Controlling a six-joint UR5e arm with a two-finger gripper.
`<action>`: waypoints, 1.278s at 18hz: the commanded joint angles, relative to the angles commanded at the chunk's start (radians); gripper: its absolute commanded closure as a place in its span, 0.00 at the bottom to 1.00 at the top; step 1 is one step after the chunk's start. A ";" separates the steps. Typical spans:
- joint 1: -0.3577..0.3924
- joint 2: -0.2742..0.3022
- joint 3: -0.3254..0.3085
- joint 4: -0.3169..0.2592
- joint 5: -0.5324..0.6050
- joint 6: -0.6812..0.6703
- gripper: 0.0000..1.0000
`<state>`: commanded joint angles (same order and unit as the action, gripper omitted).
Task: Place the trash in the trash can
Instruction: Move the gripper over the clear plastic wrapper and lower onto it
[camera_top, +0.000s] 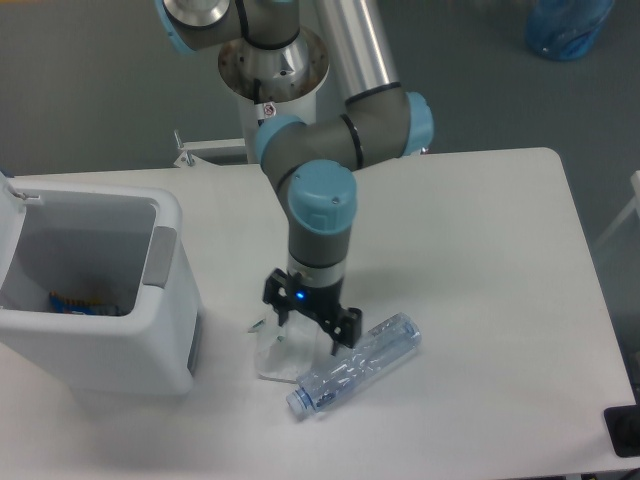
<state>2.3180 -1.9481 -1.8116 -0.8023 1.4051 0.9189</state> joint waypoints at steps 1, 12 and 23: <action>-0.008 -0.011 0.002 0.002 0.002 -0.002 0.00; -0.028 -0.054 0.018 0.003 0.003 -0.014 1.00; 0.037 0.078 0.032 -0.051 -0.155 -0.012 1.00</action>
<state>2.3545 -1.8702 -1.7795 -0.8529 1.2504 0.9066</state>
